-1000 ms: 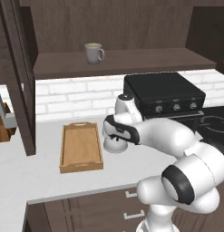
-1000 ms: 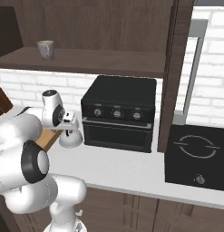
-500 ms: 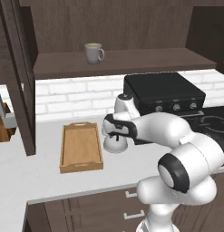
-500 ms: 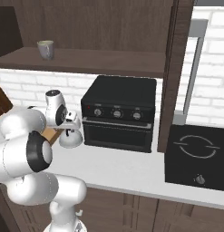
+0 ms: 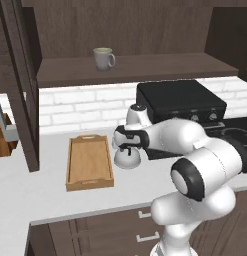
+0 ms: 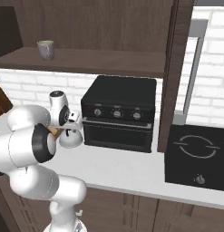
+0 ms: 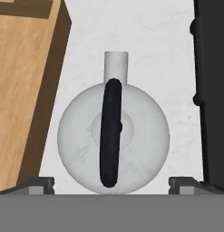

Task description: Pick the kettle from the counter and place it on the tray. Then pick the mug from the cabinet and place it on the tray. Then close the cabinet doors.

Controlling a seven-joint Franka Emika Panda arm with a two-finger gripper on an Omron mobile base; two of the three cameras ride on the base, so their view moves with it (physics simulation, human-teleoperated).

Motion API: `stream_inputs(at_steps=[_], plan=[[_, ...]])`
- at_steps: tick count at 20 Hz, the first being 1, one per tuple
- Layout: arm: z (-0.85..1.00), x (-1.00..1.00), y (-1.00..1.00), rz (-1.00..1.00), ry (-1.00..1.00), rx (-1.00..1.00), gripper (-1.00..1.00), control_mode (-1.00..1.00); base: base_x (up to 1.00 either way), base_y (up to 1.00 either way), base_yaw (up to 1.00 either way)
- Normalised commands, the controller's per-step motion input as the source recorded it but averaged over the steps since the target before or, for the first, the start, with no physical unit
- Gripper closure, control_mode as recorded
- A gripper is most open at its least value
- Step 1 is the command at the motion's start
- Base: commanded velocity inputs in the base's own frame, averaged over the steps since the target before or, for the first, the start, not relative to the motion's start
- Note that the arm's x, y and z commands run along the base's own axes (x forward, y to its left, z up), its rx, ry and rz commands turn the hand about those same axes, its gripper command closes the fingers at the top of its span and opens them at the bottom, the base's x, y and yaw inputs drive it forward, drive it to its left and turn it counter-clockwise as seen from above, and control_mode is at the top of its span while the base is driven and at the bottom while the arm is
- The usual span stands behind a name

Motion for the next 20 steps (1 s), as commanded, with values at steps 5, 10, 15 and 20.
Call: stream_inputs(at_steps=[5, 10, 15, 20], plan=[[-0.15, 0.13, 0.0, 0.0, 0.0, 0.01, -1.0, -1.0, 0.0, 0.0, 0.0], [-0.07, 0.08, 0.0, -0.01, 0.0, 0.0, -1.0, -1.0, 0.0, 0.0, 0.0], [-0.06, 0.02, 0.0, -0.02, 0.0, 0.0, -1.0, -1.0, 0.0, 0.0, 0.0], [-0.05, 0.0, 0.0, -0.02, 0.0, 0.0, 1.0, -1.0, 0.0, 0.0, 0.0]])
